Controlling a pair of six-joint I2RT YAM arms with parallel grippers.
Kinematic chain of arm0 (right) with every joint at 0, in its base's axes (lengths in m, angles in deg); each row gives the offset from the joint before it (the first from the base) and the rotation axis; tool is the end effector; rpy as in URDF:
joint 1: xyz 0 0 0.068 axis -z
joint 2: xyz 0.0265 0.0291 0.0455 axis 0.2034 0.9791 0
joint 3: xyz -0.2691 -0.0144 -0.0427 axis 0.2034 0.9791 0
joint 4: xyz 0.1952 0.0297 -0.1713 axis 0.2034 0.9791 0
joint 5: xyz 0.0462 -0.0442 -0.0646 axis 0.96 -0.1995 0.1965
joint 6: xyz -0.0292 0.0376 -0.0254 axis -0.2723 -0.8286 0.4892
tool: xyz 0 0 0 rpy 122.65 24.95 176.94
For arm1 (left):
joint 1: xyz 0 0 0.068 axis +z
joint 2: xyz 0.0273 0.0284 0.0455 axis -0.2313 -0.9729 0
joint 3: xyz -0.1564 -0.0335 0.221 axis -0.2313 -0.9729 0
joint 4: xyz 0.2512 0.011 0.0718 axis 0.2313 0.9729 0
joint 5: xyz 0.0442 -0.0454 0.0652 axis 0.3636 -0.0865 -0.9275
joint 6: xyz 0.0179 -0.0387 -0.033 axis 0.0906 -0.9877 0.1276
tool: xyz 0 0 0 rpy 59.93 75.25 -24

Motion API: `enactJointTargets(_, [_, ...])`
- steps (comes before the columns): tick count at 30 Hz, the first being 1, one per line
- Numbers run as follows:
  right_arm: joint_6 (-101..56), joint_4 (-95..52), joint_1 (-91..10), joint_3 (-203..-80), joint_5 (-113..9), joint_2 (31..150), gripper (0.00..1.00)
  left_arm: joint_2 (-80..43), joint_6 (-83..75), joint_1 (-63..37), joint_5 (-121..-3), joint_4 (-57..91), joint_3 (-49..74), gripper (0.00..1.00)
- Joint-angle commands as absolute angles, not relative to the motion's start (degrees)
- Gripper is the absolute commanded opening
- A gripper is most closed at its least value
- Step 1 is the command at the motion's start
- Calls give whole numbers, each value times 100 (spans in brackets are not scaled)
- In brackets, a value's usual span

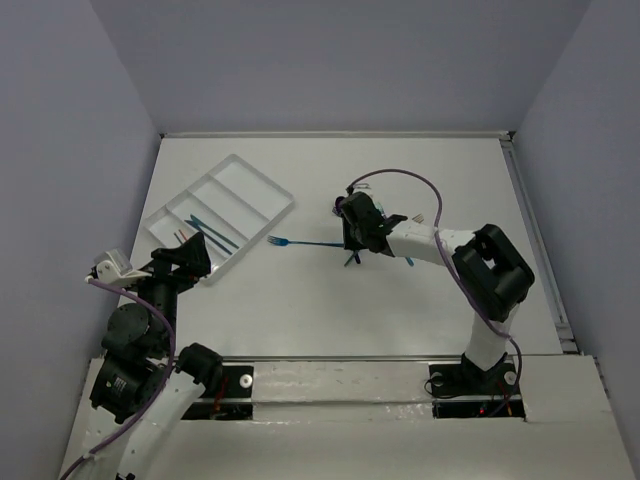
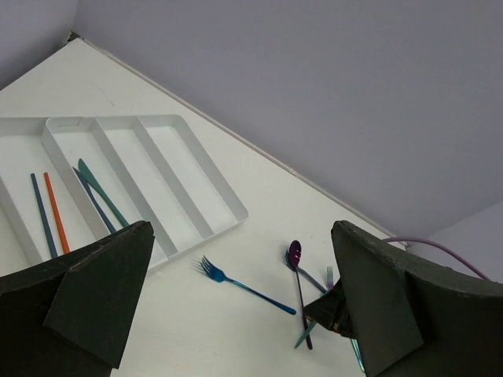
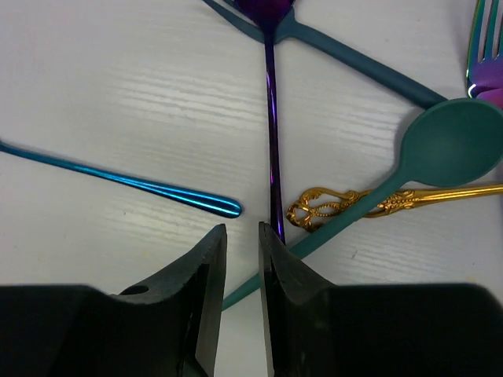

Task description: Sort the eating utensils into containers

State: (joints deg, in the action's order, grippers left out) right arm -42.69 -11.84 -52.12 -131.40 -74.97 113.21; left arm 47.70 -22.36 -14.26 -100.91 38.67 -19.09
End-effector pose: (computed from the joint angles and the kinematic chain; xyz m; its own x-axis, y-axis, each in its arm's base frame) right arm 0.2988 0.2420 0.1834 -0.7343 -0.0528 -0.6768 -0.1858 0.9745 0.1256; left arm 0.0436 -0.0022 0.3558 0.1811 -0.5832 -0.7919 0.0516 0.8097 -0.5846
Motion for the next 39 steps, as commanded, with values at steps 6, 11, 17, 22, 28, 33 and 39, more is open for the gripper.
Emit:
enactJointTargets(6, [-3955, -1140, -4971, -13933, -7923, 11986, 28, 4761, -2136, -1431, -10045, 3595, -1928, 99])
enactJointTargets(11, [-3938, -1078, -4856, -14206, -7897, 12313, 28, 4744, -2127, -1431, -10045, 3595, -1937, 99])
enactJointTargets(17, [-3929, -1122, -4856, -14285, -7809, 12567, 24, 4709, -2119, -1431, -10019, 3569, -1937, 99])
enactJointTargets(22, [-3920, -1148, -4856, -14347, -7713, 12595, 8, 4682, -2110, -1431, -10019, 3569, -1937, 99])
enactJointTargets(28, [-3911, -1385, -4856, -14189, -7818, 12138, 0, 4674, -2119, -1431, -9992, 3551, -1937, 99])
enactJointTargets(33, [-3876, -2367, -4856, -13829, -7625, 11760, 0, 4691, -2110, -1431, -10001, 3560, -1937, 99])
enactJointTargets(39, [-3858, -2959, -4856, -13696, -7378, 11592, 0, 4718, -2110, -1431, -10019, 3569, -1937, 99])
